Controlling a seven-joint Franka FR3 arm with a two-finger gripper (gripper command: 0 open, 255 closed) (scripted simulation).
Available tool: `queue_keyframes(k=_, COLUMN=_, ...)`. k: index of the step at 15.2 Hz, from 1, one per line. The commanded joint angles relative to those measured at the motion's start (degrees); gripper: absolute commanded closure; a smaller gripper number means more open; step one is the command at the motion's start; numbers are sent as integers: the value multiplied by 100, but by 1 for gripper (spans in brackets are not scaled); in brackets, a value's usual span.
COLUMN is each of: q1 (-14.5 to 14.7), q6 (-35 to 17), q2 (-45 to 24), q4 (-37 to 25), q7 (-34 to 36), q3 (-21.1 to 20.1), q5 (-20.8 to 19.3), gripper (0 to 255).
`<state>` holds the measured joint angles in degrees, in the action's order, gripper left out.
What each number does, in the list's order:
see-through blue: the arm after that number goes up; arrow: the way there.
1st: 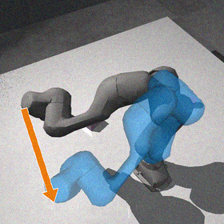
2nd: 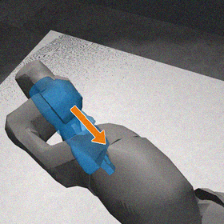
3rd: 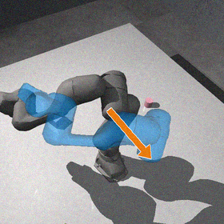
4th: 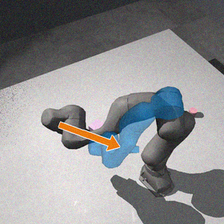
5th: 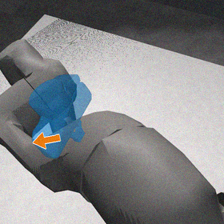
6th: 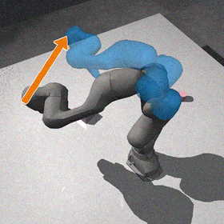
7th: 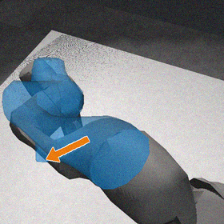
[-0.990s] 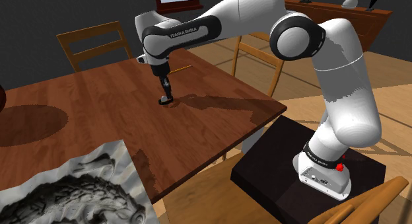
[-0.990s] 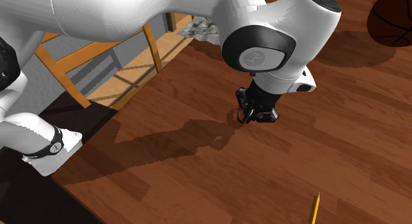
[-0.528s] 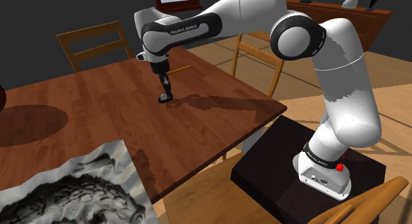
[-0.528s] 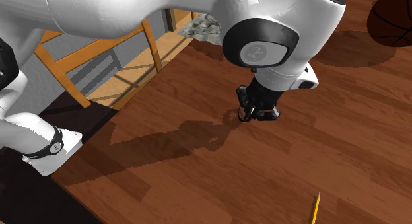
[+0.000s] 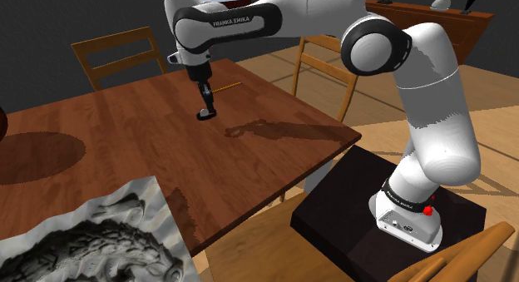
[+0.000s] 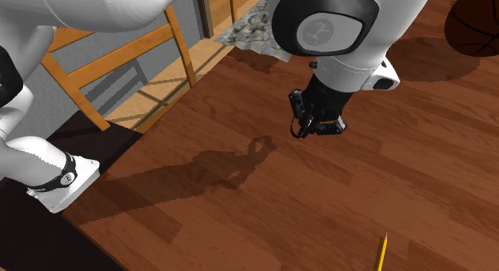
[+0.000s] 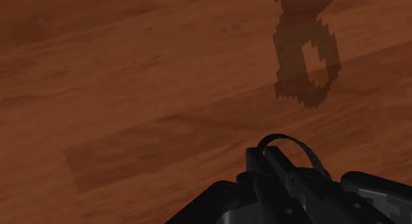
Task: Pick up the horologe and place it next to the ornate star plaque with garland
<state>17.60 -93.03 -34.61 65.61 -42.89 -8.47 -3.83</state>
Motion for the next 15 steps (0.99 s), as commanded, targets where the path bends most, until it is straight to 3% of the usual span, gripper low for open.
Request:
queue_keyframes(k=1, q1=12, q6=165, q2=-19, q4=-182, q7=1, q3=-1, q5=-1, gripper=255)
queue_keyframes(k=13, q1=123, q6=1357, q2=-400, q4=-1758, q7=-13, q3=10, q5=-38, gripper=255)
queue_keyframes(k=15, q1=200, q6=1330, q2=-306, q4=-1638, q7=96, q3=-16, q5=-30, gripper=255)
